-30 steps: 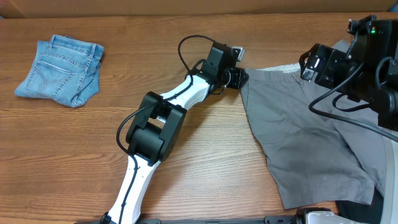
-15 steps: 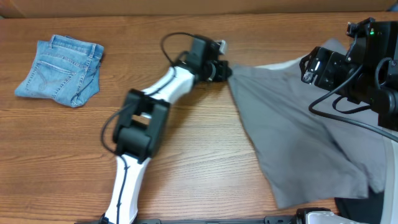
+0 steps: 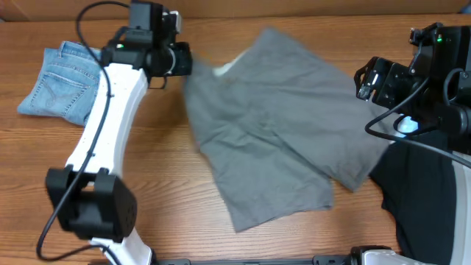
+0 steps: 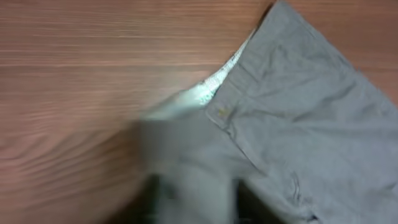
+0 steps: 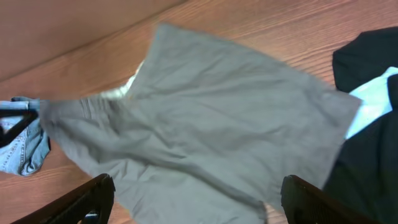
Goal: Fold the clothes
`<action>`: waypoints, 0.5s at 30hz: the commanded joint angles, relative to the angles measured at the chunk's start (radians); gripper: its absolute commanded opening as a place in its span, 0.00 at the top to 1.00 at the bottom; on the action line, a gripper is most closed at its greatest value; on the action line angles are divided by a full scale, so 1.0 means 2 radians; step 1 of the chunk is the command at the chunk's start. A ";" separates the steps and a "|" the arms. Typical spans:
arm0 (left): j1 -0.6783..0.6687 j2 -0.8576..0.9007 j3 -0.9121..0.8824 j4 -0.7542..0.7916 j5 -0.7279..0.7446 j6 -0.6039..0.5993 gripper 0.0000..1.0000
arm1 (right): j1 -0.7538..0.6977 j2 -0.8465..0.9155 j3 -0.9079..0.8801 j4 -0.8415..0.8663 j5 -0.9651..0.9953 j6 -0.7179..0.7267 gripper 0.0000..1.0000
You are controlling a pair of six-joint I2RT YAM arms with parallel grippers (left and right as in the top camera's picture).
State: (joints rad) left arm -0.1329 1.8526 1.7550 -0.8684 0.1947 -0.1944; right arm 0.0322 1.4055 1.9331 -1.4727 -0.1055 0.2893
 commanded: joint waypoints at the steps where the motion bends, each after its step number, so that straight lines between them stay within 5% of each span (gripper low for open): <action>1: 0.001 -0.036 0.009 -0.020 -0.050 0.041 0.32 | -0.003 0.002 0.002 0.004 0.017 0.016 0.09; 2: 0.002 -0.044 0.009 -0.027 -0.062 0.042 0.21 | -0.003 0.003 0.002 0.004 0.024 0.020 0.08; 5: 0.004 -0.067 0.009 -0.046 -0.089 0.043 0.16 | -0.003 0.009 0.002 0.004 0.031 0.025 0.05; 15: -0.002 -0.047 0.007 -0.117 -0.062 0.083 0.29 | -0.003 0.049 -0.010 -0.086 0.034 0.044 0.10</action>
State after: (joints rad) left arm -0.1291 1.7191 1.7554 -1.0859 0.0559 -0.0711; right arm 0.0322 1.4761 1.9305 -1.6104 -0.0589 0.3565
